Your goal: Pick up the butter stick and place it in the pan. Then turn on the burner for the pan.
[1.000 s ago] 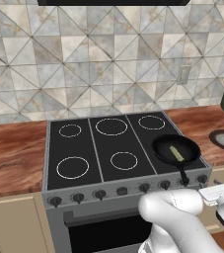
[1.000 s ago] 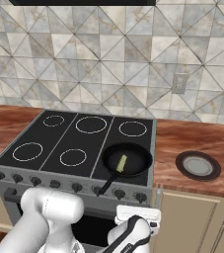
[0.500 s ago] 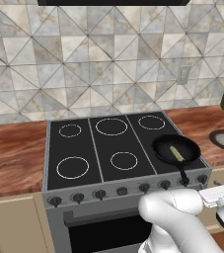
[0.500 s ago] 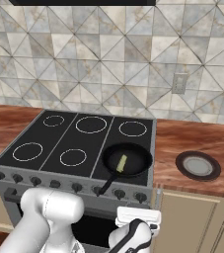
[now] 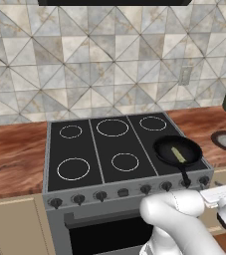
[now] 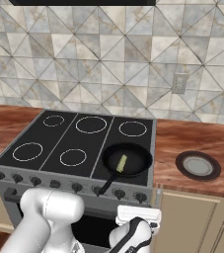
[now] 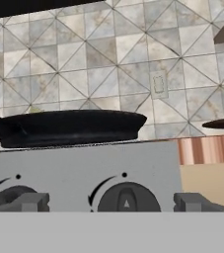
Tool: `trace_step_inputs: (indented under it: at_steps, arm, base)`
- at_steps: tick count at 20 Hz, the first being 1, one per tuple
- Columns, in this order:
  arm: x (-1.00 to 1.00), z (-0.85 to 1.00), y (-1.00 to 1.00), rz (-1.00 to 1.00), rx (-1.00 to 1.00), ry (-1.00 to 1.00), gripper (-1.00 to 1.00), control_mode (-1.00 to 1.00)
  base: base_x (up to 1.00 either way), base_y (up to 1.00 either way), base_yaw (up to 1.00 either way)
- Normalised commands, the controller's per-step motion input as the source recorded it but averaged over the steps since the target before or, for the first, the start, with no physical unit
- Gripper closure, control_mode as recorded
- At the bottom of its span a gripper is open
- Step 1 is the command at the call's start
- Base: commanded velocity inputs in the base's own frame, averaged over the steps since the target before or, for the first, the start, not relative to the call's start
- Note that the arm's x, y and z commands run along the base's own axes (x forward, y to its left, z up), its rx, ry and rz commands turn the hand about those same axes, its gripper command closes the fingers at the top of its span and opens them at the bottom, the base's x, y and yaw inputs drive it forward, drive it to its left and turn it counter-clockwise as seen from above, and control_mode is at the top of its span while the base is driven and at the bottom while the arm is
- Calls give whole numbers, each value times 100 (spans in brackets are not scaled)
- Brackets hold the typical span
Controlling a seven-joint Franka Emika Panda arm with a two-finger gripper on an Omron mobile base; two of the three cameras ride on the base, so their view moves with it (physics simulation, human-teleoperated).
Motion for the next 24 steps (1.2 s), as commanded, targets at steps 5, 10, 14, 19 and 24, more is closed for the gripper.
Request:
trace_step_inputs:
  at_steps: [5,10,14,19,24]
  arm:
    - [9,-10,-3,0,0,0,-100,-100]
    - [13,-9,-4,0,0,0,-100,-100]
    - [14,-9,-8,0,0,0,-100,-100]
    - [9,-7,-8,0,0,0,-100,-100]
    - [8,-1,-1,0,0,0,-100,-100]
  base:
    - [0,0,0]
    - [0,0,0]
    - [0,0,0]
    - [0,0,0]
    - [0,0,0]
